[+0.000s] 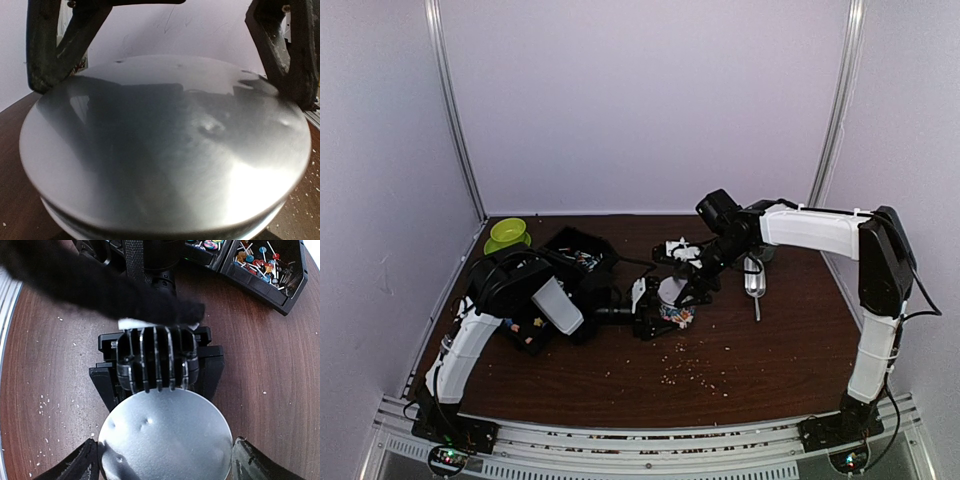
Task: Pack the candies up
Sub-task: Screw the box lid onto the packing bottle.
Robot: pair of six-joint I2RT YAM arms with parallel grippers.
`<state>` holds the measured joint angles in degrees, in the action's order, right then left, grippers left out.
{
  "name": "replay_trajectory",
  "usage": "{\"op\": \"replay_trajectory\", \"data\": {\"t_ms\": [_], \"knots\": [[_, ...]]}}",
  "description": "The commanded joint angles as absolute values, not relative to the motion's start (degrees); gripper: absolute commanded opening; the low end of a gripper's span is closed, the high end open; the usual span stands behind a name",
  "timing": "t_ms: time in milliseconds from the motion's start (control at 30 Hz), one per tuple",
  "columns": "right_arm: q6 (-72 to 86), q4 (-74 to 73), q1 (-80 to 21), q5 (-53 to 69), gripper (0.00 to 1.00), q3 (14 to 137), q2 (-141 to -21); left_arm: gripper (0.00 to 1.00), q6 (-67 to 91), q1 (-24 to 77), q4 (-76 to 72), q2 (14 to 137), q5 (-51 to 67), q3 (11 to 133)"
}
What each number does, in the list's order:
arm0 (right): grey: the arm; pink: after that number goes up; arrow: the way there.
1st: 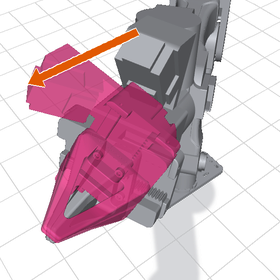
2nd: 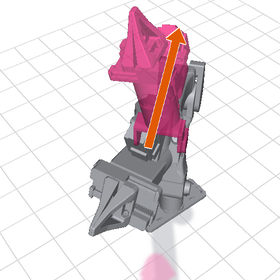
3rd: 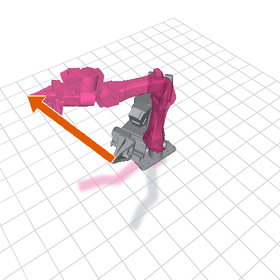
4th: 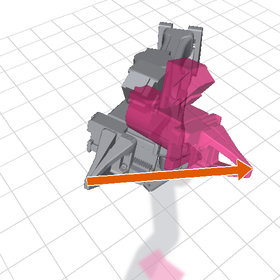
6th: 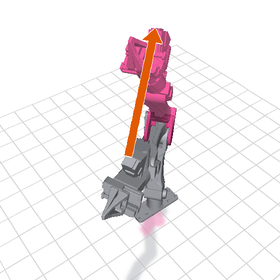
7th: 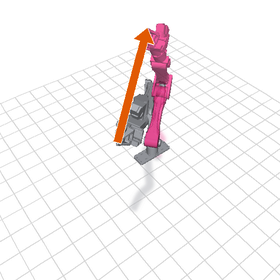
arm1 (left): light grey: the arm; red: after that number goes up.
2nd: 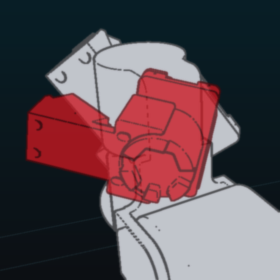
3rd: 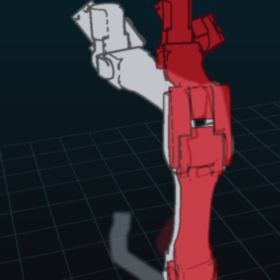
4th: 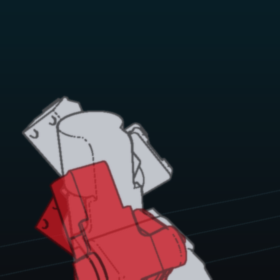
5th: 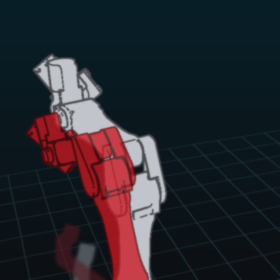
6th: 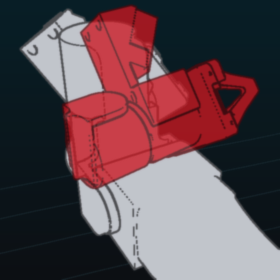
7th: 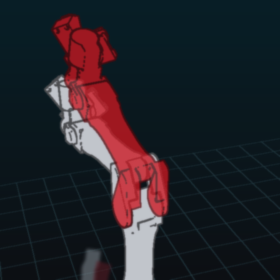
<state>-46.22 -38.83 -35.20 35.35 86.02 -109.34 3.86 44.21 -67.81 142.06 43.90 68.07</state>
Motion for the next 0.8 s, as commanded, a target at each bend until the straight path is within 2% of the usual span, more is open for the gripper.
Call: {"op": "replay_trajectory", "data": {"t_ms": [0, 767], "knots": [[-41.6, -34.0, -34.8, 33.9, 0.87, 83.8, -108.3, 0.72, 5.5, 44.8, -61.2, 144.0, 44.6, 67.7], [-12.4, -13.3, -38.2, 16.7, 0.87, 68.0, -99.7, 0.72, 4.3, 44.6, -60.9, 142.8, 39.2, 66.1]]}}
